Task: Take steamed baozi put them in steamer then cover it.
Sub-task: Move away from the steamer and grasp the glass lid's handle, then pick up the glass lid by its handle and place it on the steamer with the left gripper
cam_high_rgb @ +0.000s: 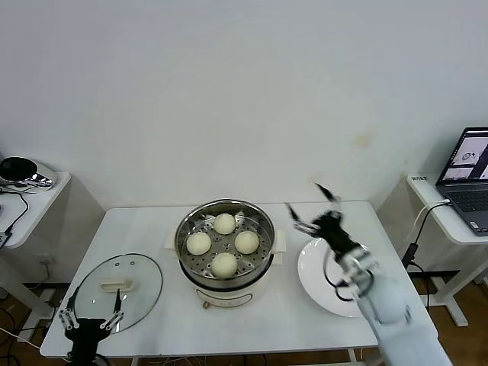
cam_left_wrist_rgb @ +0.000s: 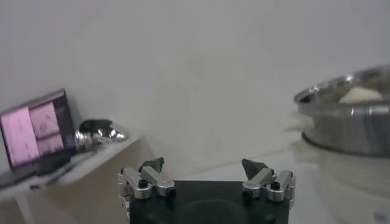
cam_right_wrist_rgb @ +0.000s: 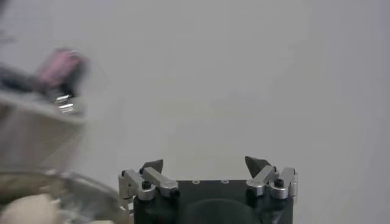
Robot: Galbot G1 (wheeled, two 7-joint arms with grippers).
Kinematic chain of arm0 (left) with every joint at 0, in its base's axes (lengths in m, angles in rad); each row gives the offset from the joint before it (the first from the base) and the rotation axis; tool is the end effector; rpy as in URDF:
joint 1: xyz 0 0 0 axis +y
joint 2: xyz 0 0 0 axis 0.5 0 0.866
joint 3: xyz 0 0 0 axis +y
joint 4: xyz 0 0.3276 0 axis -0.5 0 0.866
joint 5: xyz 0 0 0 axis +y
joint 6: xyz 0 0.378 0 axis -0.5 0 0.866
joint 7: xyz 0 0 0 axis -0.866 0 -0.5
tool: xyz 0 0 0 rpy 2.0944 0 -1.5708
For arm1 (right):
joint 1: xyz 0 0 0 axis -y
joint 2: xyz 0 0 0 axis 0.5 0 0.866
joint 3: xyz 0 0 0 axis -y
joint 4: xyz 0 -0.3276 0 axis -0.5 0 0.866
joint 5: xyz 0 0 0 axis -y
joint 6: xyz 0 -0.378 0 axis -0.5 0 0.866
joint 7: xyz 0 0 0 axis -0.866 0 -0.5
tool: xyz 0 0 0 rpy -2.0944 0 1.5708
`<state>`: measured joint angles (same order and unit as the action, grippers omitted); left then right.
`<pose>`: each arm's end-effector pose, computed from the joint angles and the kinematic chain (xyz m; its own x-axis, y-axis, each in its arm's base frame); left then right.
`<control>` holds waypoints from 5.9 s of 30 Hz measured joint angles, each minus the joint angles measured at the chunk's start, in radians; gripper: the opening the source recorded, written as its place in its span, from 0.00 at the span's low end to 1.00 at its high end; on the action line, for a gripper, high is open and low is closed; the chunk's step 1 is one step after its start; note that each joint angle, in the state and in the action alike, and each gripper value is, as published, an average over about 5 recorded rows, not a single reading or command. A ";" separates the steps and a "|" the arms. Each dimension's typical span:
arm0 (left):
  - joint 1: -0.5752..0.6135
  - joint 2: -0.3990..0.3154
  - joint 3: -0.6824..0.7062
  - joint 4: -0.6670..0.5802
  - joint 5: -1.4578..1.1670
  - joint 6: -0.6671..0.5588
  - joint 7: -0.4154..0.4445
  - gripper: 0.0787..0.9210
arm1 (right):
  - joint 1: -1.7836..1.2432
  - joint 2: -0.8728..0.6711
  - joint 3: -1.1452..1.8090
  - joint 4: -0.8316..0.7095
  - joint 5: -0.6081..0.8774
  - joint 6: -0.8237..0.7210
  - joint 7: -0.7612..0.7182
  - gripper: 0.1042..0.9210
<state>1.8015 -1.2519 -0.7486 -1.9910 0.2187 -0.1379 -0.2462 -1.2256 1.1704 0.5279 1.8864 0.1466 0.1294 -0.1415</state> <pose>0.1489 0.1275 -0.3328 -0.9817 -0.1882 0.0294 -0.1361 0.8010 0.5830 0.3194 -0.0834 -0.2537 -0.9386 -0.2810 -0.2003 -0.2207 0.9350 -0.2774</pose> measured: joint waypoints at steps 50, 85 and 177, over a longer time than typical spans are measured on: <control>-0.453 0.196 0.052 0.615 0.980 -0.108 -0.021 0.88 | -0.407 0.277 0.486 0.022 -0.017 0.087 0.202 0.88; -0.507 0.213 0.081 0.679 0.901 -0.130 -0.039 0.08 | -0.420 0.294 0.457 0.032 -0.046 0.102 0.205 0.88; -0.845 -0.015 0.783 0.138 1.094 0.685 0.489 0.08 | -0.389 0.372 0.247 -0.016 -0.248 0.132 0.237 0.88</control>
<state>0.9565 -1.2668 0.0341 -1.8529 1.3130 0.5474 0.2429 -1.6141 1.5420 0.7747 1.8700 -0.1014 0.2614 0.0950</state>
